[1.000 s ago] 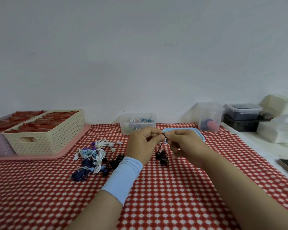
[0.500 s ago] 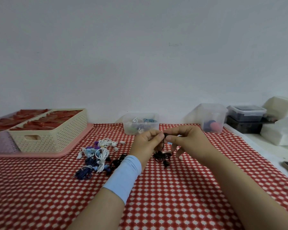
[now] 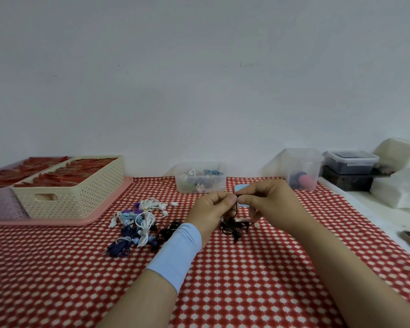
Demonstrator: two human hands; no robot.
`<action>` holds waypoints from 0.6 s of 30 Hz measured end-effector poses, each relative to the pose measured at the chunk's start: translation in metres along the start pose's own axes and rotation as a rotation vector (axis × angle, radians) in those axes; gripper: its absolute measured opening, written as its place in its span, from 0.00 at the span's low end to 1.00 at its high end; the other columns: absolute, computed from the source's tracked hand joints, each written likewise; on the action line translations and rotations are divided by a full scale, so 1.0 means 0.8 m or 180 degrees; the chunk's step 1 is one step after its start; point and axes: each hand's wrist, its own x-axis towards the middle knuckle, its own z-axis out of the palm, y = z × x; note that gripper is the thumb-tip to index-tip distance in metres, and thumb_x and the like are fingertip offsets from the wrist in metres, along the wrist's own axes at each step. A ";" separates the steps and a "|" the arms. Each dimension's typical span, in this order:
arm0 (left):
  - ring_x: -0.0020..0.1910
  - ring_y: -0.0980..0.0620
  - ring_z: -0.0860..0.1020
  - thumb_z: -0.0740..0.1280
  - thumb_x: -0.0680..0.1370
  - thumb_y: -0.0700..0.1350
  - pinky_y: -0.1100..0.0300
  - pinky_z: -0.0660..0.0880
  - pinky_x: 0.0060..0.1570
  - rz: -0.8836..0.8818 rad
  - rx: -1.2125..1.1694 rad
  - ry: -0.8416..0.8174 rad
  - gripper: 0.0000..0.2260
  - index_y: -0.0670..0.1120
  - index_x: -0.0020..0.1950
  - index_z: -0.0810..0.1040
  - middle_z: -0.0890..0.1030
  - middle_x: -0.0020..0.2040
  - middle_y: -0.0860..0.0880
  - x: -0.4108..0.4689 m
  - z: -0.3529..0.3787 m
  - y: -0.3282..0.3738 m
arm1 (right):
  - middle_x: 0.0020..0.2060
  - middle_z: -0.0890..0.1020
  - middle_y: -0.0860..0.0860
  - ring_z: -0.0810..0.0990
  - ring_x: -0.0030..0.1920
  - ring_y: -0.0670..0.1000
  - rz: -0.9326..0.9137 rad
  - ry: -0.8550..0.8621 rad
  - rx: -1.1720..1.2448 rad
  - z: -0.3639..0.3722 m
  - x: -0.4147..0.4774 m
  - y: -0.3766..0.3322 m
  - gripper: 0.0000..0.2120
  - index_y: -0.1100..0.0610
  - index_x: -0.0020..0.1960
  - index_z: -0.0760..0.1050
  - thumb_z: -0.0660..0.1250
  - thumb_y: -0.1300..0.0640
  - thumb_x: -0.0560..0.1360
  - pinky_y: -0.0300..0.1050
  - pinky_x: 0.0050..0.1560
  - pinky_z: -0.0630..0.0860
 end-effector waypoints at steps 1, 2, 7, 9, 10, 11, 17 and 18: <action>0.41 0.56 0.79 0.67 0.80 0.45 0.65 0.78 0.45 -0.0095 -0.0094 -0.0034 0.07 0.46 0.51 0.84 0.82 0.40 0.49 -0.001 0.000 0.000 | 0.31 0.85 0.51 0.82 0.29 0.52 -0.0010 -0.0012 -0.0013 0.000 -0.001 -0.001 0.05 0.56 0.50 0.86 0.73 0.62 0.75 0.48 0.34 0.84; 0.40 0.56 0.79 0.67 0.80 0.45 0.65 0.78 0.44 -0.0186 -0.0219 -0.0067 0.07 0.45 0.52 0.84 0.82 0.40 0.50 0.000 0.001 0.000 | 0.31 0.85 0.49 0.82 0.29 0.51 -0.0011 -0.0020 0.0000 0.000 -0.001 -0.003 0.06 0.56 0.51 0.86 0.74 0.62 0.75 0.47 0.34 0.83; 0.39 0.56 0.79 0.66 0.80 0.45 0.62 0.76 0.44 -0.0383 -0.0461 -0.0141 0.07 0.45 0.51 0.83 0.83 0.38 0.51 -0.001 0.002 0.002 | 0.31 0.85 0.47 0.81 0.29 0.53 -0.0040 0.0039 0.0076 -0.001 -0.001 -0.005 0.05 0.53 0.46 0.87 0.75 0.61 0.74 0.46 0.33 0.82; 0.41 0.54 0.79 0.67 0.80 0.45 0.60 0.78 0.47 -0.0380 -0.0459 -0.0131 0.07 0.45 0.52 0.83 0.83 0.40 0.50 -0.001 0.002 0.001 | 0.31 0.85 0.48 0.80 0.28 0.53 -0.0064 0.0060 0.0049 0.000 -0.001 -0.006 0.05 0.52 0.45 0.87 0.75 0.61 0.74 0.46 0.32 0.82; 0.45 0.52 0.80 0.67 0.80 0.45 0.57 0.79 0.51 -0.0385 -0.0462 -0.0120 0.07 0.45 0.53 0.83 0.84 0.43 0.47 0.000 0.002 0.000 | 0.32 0.85 0.47 0.80 0.29 0.53 -0.0068 0.0044 0.0043 0.000 -0.002 -0.006 0.05 0.53 0.46 0.87 0.75 0.61 0.74 0.46 0.32 0.82; 0.49 0.49 0.80 0.67 0.80 0.45 0.54 0.79 0.56 -0.0394 -0.0480 -0.0119 0.08 0.45 0.54 0.83 0.85 0.48 0.43 0.000 0.002 0.000 | 0.34 0.86 0.47 0.81 0.30 0.53 -0.0045 0.0009 0.0082 0.000 -0.002 -0.008 0.05 0.53 0.48 0.86 0.75 0.61 0.74 0.47 0.32 0.82; 0.50 0.45 0.78 0.68 0.77 0.46 0.46 0.73 0.63 -0.0361 -0.0684 -0.0355 0.07 0.46 0.49 0.85 0.84 0.45 0.46 0.003 -0.006 0.001 | 0.49 0.87 0.53 0.81 0.35 0.52 0.0928 -0.0373 0.1322 -0.008 -0.004 -0.012 0.10 0.54 0.58 0.84 0.67 0.56 0.80 0.47 0.36 0.80; 0.49 0.46 0.78 0.69 0.75 0.48 0.46 0.74 0.62 -0.0352 -0.0691 -0.0399 0.08 0.46 0.49 0.85 0.84 0.44 0.47 0.004 -0.007 0.000 | 0.51 0.86 0.55 0.81 0.35 0.52 0.1052 -0.0453 0.1474 -0.009 -0.004 -0.012 0.10 0.55 0.58 0.83 0.67 0.57 0.80 0.46 0.35 0.80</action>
